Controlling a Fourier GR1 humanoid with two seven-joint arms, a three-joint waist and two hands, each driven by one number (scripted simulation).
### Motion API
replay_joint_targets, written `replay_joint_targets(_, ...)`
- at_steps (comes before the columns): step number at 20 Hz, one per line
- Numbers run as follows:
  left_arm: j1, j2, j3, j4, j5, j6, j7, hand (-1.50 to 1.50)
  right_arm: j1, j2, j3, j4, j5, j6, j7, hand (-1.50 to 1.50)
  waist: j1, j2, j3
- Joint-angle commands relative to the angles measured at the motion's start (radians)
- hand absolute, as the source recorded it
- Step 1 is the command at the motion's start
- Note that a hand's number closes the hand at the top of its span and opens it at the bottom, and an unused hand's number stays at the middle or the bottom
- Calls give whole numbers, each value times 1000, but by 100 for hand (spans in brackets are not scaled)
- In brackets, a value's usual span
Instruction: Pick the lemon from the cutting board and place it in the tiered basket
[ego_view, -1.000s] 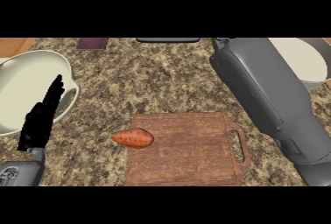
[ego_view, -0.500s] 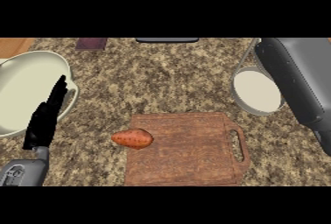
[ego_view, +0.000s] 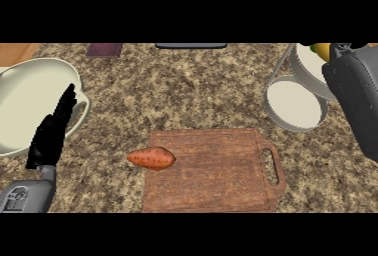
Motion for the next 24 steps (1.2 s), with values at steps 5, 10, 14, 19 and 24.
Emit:
replay_joint_targets(5,37,29,40,-55,21,-47,2,0,134,30,-107,3,-106,-32,-114,150,8,-1,0)
replay_joint_targets(10,-32,-18,22,25,-24,-8,-14,0,132,25,-229,76,-187,-45,-102,-150,3,3,0)
replay_joint_targets(14,3,-34,26,70,-32,-11,-69,0,194,86,-248,-25,-191,-191,-121,-150,0,2,0)
replay_joint_targets(19,-6,-6,45,-41,-18,-38,38,0,208,82,-284,-89,-185,-281,-124,-150,5,-1,0)
replay_joint_targets(24,0,0,75,29,1,-65,-38,0,281,66,-306,-262,-187,-317,-98,-150,-6,-3,-1)
